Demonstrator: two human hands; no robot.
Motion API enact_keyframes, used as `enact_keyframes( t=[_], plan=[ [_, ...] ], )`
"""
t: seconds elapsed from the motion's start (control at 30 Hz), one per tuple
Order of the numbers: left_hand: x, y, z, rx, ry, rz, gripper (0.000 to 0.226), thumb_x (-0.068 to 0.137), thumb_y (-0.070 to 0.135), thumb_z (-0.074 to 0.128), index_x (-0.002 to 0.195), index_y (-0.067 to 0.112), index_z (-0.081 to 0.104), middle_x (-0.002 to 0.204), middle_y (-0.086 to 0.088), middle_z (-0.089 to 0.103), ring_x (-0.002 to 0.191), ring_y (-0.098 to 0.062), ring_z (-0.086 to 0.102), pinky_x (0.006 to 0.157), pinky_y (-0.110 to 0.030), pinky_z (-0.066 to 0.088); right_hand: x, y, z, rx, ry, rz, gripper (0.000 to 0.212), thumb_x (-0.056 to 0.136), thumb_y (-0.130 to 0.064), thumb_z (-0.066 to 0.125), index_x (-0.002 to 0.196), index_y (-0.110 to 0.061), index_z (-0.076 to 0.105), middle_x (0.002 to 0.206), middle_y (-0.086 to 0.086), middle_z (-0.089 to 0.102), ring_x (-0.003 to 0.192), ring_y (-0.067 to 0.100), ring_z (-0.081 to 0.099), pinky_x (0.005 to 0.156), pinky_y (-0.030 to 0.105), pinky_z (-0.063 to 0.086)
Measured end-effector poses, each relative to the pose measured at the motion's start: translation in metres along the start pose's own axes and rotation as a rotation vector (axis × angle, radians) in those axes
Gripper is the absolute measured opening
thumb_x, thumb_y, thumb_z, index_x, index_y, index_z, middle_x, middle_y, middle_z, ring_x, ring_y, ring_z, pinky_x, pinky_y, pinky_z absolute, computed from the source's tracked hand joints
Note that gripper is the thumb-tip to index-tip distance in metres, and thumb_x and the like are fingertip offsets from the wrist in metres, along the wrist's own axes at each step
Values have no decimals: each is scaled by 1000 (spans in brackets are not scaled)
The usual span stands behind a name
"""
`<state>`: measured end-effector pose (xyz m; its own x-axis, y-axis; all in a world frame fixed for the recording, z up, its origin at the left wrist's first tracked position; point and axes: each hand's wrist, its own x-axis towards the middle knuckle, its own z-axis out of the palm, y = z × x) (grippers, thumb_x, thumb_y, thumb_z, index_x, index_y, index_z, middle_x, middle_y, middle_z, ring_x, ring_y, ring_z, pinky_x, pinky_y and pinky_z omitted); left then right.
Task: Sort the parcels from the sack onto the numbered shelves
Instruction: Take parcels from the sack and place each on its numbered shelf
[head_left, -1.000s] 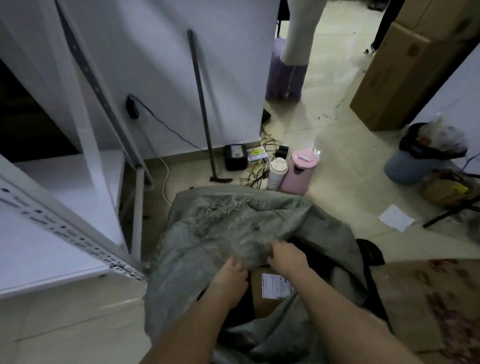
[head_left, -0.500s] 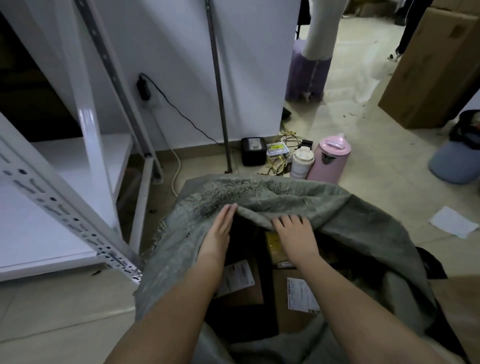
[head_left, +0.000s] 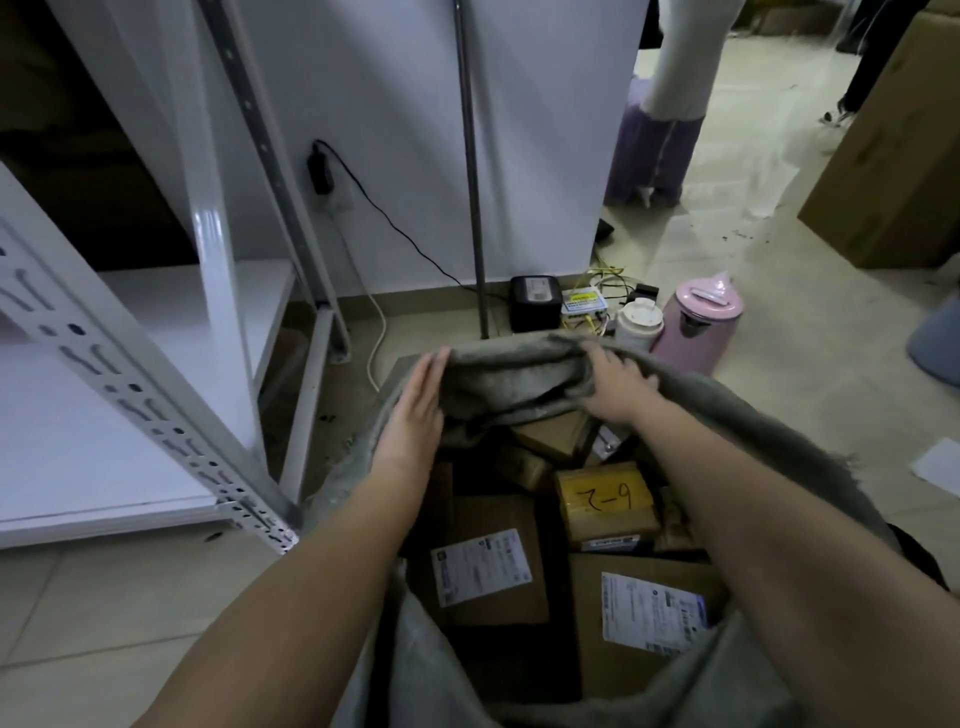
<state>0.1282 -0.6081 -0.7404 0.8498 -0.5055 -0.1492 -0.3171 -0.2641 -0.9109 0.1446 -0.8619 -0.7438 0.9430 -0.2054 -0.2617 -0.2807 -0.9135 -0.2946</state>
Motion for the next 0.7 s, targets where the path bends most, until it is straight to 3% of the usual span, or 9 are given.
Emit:
enact_keyframes(
  t=[0.1,0.2,0.3,0.43,0.5,0.57,0.63,0.7],
  plan=[
    [1,3,-3,-93,126,116,64,98,47,28,151,12,19,158,-24,-2,127,-51,-38,101,-64,-25,15,9,-2,-204,82,0,77,94,-35,52,153,-37,4,162,-3,2,148,34,2,112,66,10],
    [3,11,-5,-19,167,222,64,100,46,22,152,10,11,158,-22,-6,130,-49,-36,102,-65,-24,26,14,8,-178,-87,-25,67,98,-35,46,153,-38,8,162,-1,3,147,33,7,114,62,14],
    [12,20,5,-45,10,222,67,100,49,25,153,12,7,160,-17,0,140,-46,-22,105,-65,-21,25,18,22,-226,-144,-61,62,99,-36,42,153,-33,12,161,-1,9,146,32,14,114,56,20],
    [24,19,15,-372,-114,157,66,99,47,31,153,14,14,159,-16,10,146,-40,-6,111,-59,-16,10,27,33,-194,83,-205,49,96,-27,50,144,-22,39,150,5,31,130,30,40,101,43,41],
    [27,20,8,-521,-65,161,66,97,45,37,152,14,18,157,-17,17,146,-40,4,114,-56,-14,-4,31,37,-96,301,-242,33,95,-23,52,127,-17,56,134,4,46,114,27,53,88,38,47],
    [27,24,-7,-539,18,193,66,96,44,40,150,12,23,154,-18,23,145,-39,12,115,-55,-13,-20,36,39,-76,442,-222,21,94,-22,52,111,-15,62,116,4,55,101,26,58,77,36,46],
    [26,30,-21,-522,84,232,66,95,44,41,150,10,25,152,-18,26,144,-37,15,115,-55,-14,-32,44,43,-128,314,-205,21,93,-27,53,110,-17,60,114,4,59,103,25,58,79,34,45],
    [25,35,-30,-509,113,261,66,96,43,40,150,9,23,153,-19,24,144,-37,14,113,-55,-15,-40,53,52,-245,-52,-189,50,87,-39,60,132,-21,49,137,5,49,126,26,47,99,35,42]
  ],
)
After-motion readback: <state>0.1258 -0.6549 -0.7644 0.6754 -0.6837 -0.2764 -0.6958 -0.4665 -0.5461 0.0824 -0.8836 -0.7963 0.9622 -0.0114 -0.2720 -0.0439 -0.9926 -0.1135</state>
